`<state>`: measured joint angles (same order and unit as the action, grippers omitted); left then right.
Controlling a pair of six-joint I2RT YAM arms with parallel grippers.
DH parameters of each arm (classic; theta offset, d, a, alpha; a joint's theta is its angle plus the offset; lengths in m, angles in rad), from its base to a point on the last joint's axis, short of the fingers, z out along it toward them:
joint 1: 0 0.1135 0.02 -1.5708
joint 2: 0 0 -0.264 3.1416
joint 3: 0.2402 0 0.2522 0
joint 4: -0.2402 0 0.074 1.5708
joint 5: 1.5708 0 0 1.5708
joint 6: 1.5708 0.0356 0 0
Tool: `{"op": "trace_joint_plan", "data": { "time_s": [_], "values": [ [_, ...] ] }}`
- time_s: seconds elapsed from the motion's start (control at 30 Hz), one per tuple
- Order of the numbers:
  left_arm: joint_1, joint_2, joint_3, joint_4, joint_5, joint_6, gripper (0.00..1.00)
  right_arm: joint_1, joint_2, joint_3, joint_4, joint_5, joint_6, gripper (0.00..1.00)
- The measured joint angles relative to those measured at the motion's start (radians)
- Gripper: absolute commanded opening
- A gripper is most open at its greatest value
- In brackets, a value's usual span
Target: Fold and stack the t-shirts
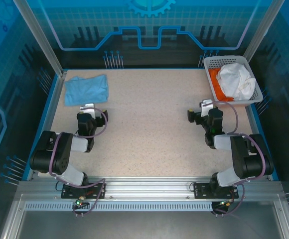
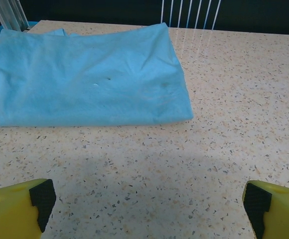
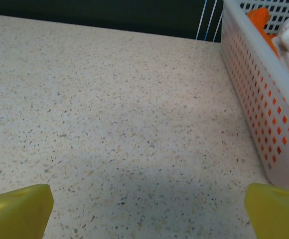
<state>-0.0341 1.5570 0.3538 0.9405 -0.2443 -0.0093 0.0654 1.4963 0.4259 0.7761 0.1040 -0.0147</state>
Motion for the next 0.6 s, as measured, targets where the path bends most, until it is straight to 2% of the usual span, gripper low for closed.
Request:
{"op": "trace_joint_plan", "data": {
  "time_s": [0.6],
  "values": [
    [0.000,0.000,0.000,0.000,0.007,-0.010,0.99,-0.001,0.000,0.000,-0.027,-0.023,0.007,1.00]
  ]
}}
